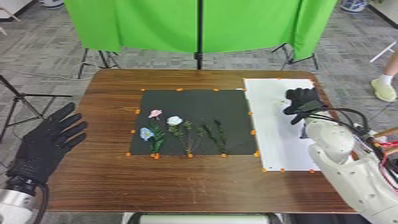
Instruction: Arrange flowers
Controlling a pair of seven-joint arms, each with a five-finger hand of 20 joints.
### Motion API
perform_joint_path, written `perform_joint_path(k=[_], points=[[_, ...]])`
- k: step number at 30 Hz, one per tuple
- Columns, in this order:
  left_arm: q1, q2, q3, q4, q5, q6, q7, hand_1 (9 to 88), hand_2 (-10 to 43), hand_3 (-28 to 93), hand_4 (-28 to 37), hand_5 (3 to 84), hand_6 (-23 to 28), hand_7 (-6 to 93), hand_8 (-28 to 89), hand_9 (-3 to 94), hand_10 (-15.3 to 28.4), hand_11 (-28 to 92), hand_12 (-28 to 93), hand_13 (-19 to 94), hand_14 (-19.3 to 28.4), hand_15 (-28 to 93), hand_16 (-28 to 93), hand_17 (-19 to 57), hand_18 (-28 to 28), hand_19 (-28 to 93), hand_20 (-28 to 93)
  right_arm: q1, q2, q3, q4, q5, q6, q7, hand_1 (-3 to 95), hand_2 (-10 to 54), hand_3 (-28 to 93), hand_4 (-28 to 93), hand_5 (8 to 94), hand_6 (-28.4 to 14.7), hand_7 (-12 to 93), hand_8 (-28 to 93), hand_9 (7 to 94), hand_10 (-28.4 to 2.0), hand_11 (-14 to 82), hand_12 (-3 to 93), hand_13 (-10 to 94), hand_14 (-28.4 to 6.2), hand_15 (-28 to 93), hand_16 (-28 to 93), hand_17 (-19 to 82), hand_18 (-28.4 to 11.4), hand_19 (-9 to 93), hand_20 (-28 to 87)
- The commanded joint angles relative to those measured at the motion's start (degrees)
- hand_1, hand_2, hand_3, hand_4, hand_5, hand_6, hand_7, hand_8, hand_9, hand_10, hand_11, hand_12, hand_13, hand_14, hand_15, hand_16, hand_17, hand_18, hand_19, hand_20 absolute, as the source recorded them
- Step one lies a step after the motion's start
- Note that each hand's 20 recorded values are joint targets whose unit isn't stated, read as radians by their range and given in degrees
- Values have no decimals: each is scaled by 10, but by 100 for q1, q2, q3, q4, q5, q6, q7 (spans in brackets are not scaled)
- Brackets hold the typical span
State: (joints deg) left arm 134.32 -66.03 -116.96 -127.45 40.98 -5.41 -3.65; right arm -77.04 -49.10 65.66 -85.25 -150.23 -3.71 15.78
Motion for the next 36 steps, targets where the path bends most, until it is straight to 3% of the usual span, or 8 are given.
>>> perform_joint_path(k=[1,6,9,12,18,26,33,36], points=[[16,10,7,39,13,-46,-70,249,-7,697,-282,244,16,205,-118,196,96,211,155,138,120,326,-4,-118,183,400,72,302,-144,-389,389,-354,738,-107,372,-95,831,-283,482,24,367,-250,558,-68,444,216,553,-26,593,172,242,-152,746,368],[4,21,36,55,18,-52,-49,249,-7,697,-283,243,16,205,-118,195,96,211,155,137,120,327,-4,-119,183,401,73,472,-265,-574,572,-371,915,-219,442,-95,724,-283,560,45,377,-253,720,-25,249,401,655,-9,547,299,274,-149,762,380],[22,14,31,43,17,-51,-33,249,-7,697,-283,244,16,205,-118,196,96,212,154,138,120,326,-4,-118,183,401,73,518,-294,-648,648,-375,1042,-219,458,-95,753,-282,608,41,448,-181,793,-21,222,428,721,-8,553,314,317,-149,781,379],[48,1,13,34,17,-35,-36,249,-7,697,-283,244,16,205,-118,196,97,212,154,138,120,327,-4,-118,183,401,73,526,-325,-630,635,-350,965,-181,479,-86,775,-283,698,39,444,-144,860,-25,224,437,783,-14,579,272,360,-157,822,379],[57,-16,3,24,19,-24,-32,249,-6,696,-283,244,16,205,-118,196,96,211,154,138,121,327,-5,-118,183,401,72,501,-256,-619,539,-347,1239,-196,486,-93,804,-283,749,30,414,-125,887,-24,254,419,815,-15,586,271,376,-167,849,381],[108,-58,-4,-8,18,12,7,249,-6,697,-282,243,15,207,-119,196,97,211,154,139,120,327,-5,-118,183,401,72,450,-412,-665,-283,-82,1532,-679,479,-95,819,-283,754,28,416,-123,889,-26,251,428,814,-15,586,279,375,-169,852,381],[63,-62,46,7,11,2,-26,250,-5,694,-282,243,16,207,-119,196,96,210,155,138,120,327,-5,-118,183,402,72,633,-880,-1139,-614,11,1310,-1355,473,-95,832,-283,754,25,417,-125,888,-28,251,434,809,-17,592,282,371,-166,852,382],[107,-47,50,-6,-4,42,-5,249,-6,695,-282,243,16,206,-119,196,96,210,156,138,120,327,-5,-118,183,401,72,717,-1112,-1278,-573,-95,750,-1913,472,-95,833,-283,753,24,418,-126,886,-27,251,438,807,-17,593,282,370,-166,851,382]])
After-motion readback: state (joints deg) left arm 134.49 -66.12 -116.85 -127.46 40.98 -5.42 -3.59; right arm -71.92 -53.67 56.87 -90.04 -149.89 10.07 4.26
